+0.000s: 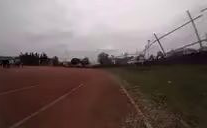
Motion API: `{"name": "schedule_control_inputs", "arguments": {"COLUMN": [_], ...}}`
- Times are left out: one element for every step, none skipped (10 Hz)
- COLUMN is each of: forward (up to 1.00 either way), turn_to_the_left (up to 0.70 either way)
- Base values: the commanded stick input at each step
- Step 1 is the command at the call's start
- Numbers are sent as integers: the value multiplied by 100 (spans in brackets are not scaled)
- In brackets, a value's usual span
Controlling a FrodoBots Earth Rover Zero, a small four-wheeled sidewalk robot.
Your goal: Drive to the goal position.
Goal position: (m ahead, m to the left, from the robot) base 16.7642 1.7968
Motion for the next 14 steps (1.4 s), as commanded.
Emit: {"name": "schedule_control_inputs", "arguments": {"forward": [70, 70, 70, 70, 70, 70, 70, 70, 70, 70, 70, 70, 70, 70], "turn_to_the_left": [0, 0, 0, 0, 0, 0, 0, 0, 0, 0, 0, 0, 0, 0]}}
